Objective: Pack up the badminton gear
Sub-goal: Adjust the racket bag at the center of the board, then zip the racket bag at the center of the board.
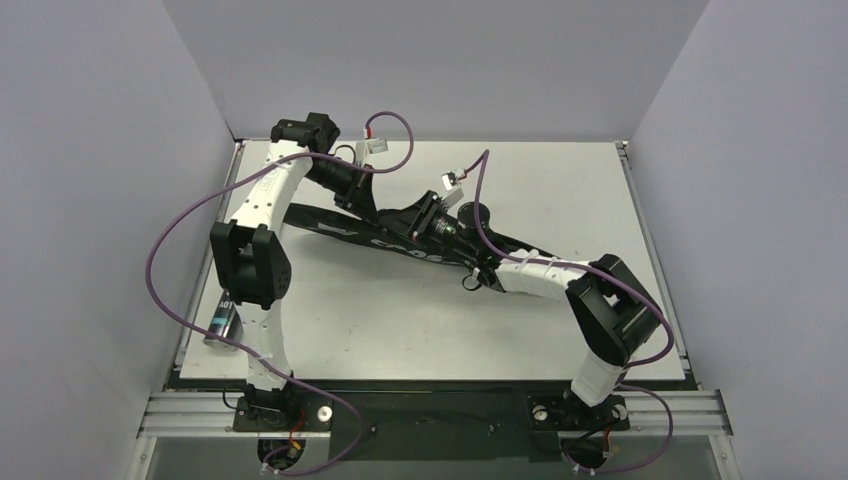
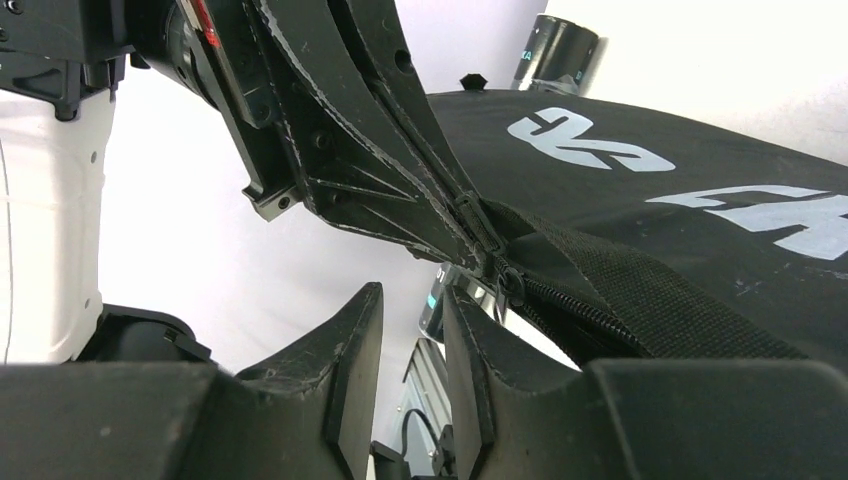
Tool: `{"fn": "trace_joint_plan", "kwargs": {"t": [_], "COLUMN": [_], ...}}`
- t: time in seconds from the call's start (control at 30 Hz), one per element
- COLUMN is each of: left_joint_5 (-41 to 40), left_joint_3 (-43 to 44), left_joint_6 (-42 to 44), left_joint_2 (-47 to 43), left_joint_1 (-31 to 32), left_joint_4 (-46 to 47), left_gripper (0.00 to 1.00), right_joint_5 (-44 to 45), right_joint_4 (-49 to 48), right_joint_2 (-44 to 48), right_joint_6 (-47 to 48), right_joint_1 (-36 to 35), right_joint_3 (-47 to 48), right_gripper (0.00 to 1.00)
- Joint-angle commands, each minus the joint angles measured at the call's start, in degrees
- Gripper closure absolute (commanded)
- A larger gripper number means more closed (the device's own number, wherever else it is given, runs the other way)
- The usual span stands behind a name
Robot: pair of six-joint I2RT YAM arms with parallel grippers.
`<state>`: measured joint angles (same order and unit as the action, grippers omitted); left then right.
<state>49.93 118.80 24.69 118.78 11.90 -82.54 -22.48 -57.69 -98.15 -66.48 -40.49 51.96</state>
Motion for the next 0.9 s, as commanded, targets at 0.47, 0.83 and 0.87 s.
{"fn": "trace_joint_plan", "kwargs": {"t": [0.47, 0.83, 0.87], "left_joint_5": [2.2, 2.1, 2.1], "left_joint_3": [2.7, 3.6, 3.5], "left_joint_6": [1.2, 0.3, 0.2], "left_joint_2": [-3.6, -3.6, -3.6], "left_joint_1": [-0.1, 0.0, 0.0], "left_joint_4": [-0.3, 0.2, 0.1], "left_gripper": [1.0, 1.0, 1.0], "right_joint_5": [-2.1, -1.4, -1.0], "right_joint_4": [7.6, 9.0, 8.5], "right_joint_2": [4.8, 4.6, 4.0], "right_joint_6": [1.6, 2.2, 2.3], "right_joint_1": [0.1, 0.0, -0.1], "right_joint_3": [-1.2, -0.6, -0.3], "right_gripper": [0.71, 0.58, 0.59]}}
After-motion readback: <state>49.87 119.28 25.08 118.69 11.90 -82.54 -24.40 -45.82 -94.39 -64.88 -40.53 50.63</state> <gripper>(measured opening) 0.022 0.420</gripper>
